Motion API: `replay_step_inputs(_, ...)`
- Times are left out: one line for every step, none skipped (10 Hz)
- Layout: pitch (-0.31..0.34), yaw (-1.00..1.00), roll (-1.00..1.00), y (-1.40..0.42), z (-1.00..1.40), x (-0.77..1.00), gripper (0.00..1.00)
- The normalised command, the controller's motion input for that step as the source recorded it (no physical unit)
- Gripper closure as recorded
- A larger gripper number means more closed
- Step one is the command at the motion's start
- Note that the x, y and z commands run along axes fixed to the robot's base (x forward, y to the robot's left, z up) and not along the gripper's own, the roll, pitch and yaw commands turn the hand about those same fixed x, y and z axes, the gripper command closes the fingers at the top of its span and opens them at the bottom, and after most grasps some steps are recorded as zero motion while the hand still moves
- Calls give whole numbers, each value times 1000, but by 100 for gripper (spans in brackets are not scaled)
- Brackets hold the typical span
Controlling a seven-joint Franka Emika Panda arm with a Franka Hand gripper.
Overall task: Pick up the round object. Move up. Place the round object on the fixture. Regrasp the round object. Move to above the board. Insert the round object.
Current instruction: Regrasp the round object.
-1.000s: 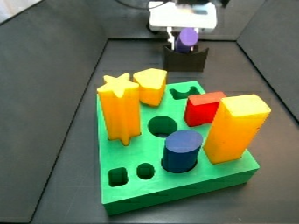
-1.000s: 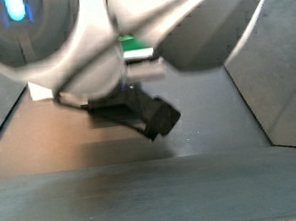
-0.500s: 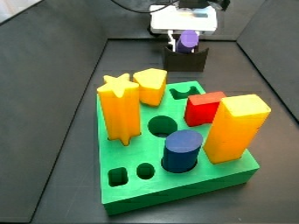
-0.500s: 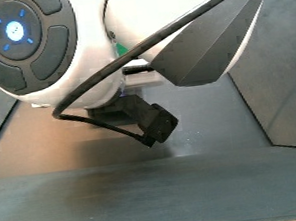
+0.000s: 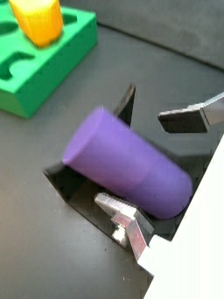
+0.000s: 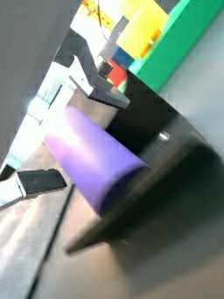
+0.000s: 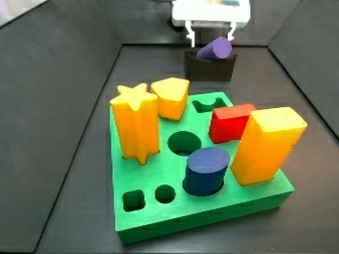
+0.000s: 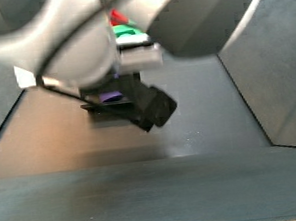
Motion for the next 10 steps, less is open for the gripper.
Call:
replay_step_inputs(44,40,40,-4,1000,-39,0)
replay_step_inputs(61,30,36,-1,866,-36,0)
replay_step_inputs(71,23,33,2,743,-34,0)
replay_step_inputs(89,3,36,5,435,-24,0)
replay_step_inputs(94,-10,41,6,244,-25,0)
replay_step_inputs(71,0,1000,-1000,921,-80,0)
replay_step_inputs(67,0,1000,-1000,880,-73,0)
replay_step_inputs(56,-2,1000,-1000,859,-99,0)
replay_step_inputs(50,-2,1000,-1000,823,-121,0)
replay_step_inputs(44,-3,1000,-826,585,-100,0)
